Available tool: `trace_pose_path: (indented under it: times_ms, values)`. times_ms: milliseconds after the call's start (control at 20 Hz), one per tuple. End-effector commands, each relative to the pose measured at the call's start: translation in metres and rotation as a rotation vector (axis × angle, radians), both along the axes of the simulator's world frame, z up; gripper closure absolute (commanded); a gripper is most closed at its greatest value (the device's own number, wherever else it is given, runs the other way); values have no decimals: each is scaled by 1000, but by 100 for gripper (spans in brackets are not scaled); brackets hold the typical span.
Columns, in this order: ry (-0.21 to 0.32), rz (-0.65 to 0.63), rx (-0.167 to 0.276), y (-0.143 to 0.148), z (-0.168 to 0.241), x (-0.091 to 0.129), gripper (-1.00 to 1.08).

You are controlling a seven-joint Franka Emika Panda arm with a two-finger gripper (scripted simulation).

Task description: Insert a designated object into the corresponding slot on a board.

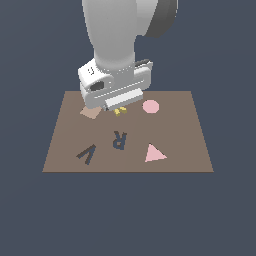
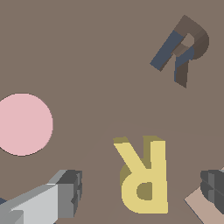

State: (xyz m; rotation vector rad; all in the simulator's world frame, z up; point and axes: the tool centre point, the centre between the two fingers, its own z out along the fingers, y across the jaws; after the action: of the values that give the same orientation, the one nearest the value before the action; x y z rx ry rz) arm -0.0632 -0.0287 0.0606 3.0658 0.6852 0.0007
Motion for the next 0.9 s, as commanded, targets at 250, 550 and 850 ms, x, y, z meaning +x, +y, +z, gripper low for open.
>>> trace_pose_path:
  times_ms: [250,550,850]
  values:
    - [0,40,1,-4,-10,-4,-92]
    - [1,37,1,-4,-17,-4,-92]
    - [0,42,0,-5,-30,-4,-92]
